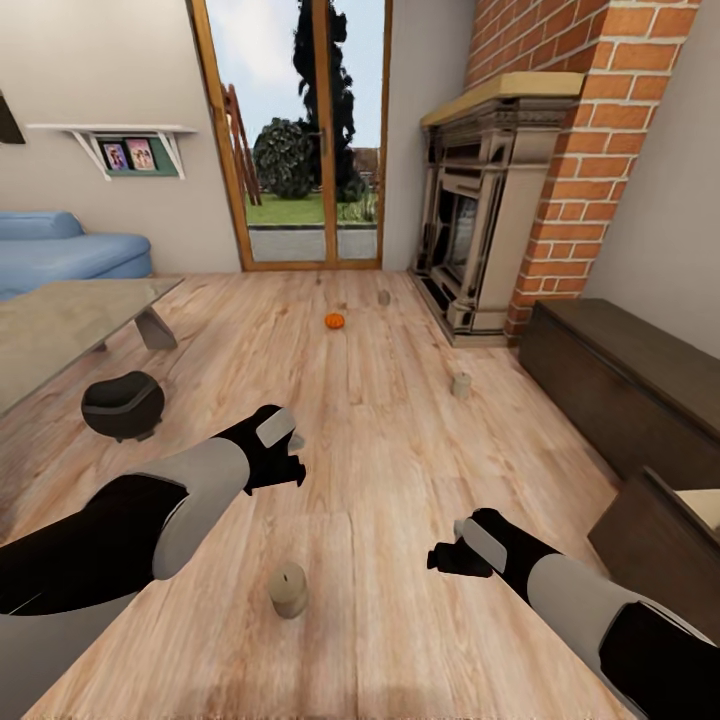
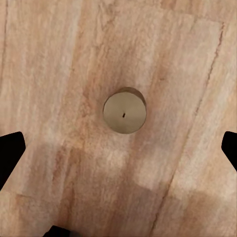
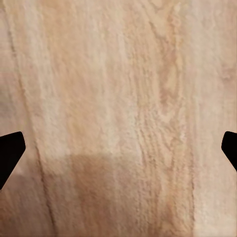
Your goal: Place each of the two pumpkins and all three candles from the living room inside a cabinet in the living room (use any cabinet), then make sure every cabinet is closed, and position the cauldron so it is next to a table in the living room.
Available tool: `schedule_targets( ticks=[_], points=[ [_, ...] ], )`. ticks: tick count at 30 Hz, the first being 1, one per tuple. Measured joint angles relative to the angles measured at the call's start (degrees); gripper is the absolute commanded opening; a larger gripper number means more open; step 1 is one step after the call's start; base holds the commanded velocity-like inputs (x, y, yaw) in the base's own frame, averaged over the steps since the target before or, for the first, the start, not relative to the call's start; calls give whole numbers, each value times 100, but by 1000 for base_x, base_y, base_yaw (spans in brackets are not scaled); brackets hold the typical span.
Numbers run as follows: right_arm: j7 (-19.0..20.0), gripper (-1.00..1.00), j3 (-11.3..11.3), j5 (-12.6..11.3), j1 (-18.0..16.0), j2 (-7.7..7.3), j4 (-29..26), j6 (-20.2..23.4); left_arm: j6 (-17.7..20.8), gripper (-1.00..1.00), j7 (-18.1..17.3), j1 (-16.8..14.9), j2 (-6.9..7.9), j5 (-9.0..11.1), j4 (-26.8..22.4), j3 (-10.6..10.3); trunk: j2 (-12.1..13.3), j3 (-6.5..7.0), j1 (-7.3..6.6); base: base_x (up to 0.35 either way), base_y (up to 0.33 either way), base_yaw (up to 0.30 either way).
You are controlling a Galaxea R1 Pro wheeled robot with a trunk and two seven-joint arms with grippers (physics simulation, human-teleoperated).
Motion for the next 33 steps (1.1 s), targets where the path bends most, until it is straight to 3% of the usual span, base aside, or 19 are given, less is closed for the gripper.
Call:
schedule_targets(
  ticks=[7, 10, 11, 12, 15, 16, 18, 19, 21, 26, 27, 28, 29, 33],
  points=[
    [4, 100, -21, 6, -1, -16, -45, 7, -1, 100, -13, 0, -5, -1, -1, -1, -9, -155, 18, 0, 0, 30],
    [-55, 100, -31, 33, -235, -120, -656, 116, -1, 100, -17, 0, -8, 4, -7, -1, -14, -221, 25, 0, 0, 3],
    [-119, 100, -32, 40, -406, -188, -869, 247, -2, 100, -21, 0, -9, 6, -8, -1, -15, -243, 28, 0, 0, 1],
    [-317, 100, -31, 43, -707, -258, -1109, 641, -1, 100, -27, 0, -13, 8, -8, 0, -16, -265, 31, 0, 0, 0],
    [-684, 100, -33, 51, -1247, -318, -1269, 1266, -1, 100, -31, 0, -18, 8, -16, -1, -21, -332, 38, 0, 0, 0],
    [-906, 100, -32, 55, -1562, -367, -1299, 1524, -1, 100, -30, 0, -22, 9, -19, -3, -21, -354, 42, 0, 0, 0],
    [-1151, 100, -33, 46, -1943, -438, -1311, 1705, -1, 100, -28, 0, -31, 8, -22, -6, -24, -398, 46, 0, 0, 0],
    [-1380, 100, -28, 50, -2287, -523, -1297, 1825, -1, 100, -24, 1, -41, 10, -28, -6, -25, -421, 49, 0, 0, 0],
    [-1604, 100, -26, 48, -2752, -656, -1248, 1929, -1, 100, -29, 1, -49, 9, -83, -6, -28, -464, 56, 0, 0, 0],
    [-1794, 100, -24, 19, -3546, -926, -1143, 2015, 2, 100, -34, 0, -43, 7, -343, 2, -36, -575, 66, 0, 0, 0],
    [-1838, 100, -4, -27, -4002, -978, -1081, 2045, 3, 100, -34, -1, -38, 7, -470, 1, -36, -599, 74, 0, 0, 0],
    [-1848, 100, 13, 16, -4538, -984, -1049, 2060, 3, 100, -30, 1, -36, 6, -499, 0, -39, -619, 70, 0, 0, 0],
    [-1852, 100, 27, -10, -4576, -986, -1032, 2059, 3, 100, -28, 0, -36, 7, -508, -2, -40, -642, 72, 0, 0, 0],
    [-1885, 100, 91, 30, -5511, -1022, -1002, 2064, 5, 100, -15, 1, -26, -1, -753, -13, -45, -730, 84, 0, 0, 0]
  ],
)
